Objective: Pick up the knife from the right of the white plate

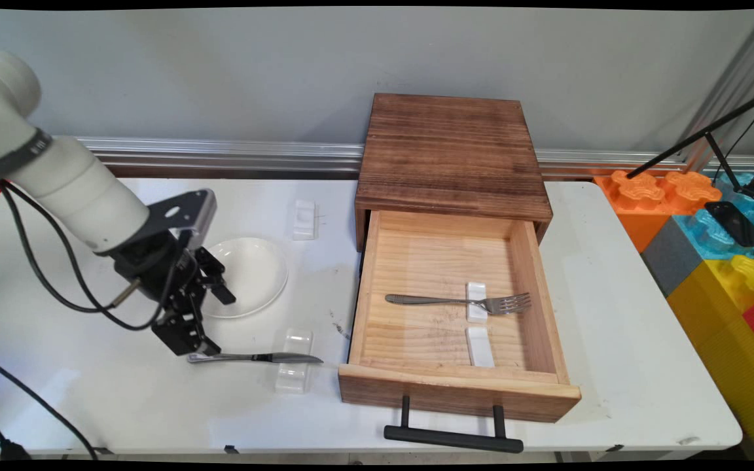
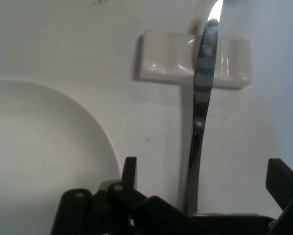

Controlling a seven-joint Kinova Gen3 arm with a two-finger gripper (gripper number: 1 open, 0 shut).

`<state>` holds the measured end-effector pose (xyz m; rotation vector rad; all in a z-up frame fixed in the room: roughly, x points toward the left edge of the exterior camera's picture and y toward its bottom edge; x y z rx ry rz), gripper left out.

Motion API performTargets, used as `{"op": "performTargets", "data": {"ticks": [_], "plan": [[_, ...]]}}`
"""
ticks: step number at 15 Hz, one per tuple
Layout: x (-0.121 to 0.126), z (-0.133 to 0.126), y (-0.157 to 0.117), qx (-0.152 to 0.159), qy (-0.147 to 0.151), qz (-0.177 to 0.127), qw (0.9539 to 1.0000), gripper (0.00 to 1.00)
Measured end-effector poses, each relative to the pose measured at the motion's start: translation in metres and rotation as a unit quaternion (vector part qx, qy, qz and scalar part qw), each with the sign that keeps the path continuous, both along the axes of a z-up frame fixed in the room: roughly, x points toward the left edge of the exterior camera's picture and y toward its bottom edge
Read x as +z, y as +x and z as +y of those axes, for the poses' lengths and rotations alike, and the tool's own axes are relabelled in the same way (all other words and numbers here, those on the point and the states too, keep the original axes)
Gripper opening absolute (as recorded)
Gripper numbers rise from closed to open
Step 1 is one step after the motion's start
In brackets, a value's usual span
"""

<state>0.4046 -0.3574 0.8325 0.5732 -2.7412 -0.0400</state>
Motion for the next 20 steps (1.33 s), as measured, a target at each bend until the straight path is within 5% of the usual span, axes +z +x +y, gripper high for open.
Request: {"op": "performTargets", "data": {"ticks": [20], "plan": [[-0.061,-0.004,-0.034,-0.015,0.001,-0.005,0.9999,1.0]]}}
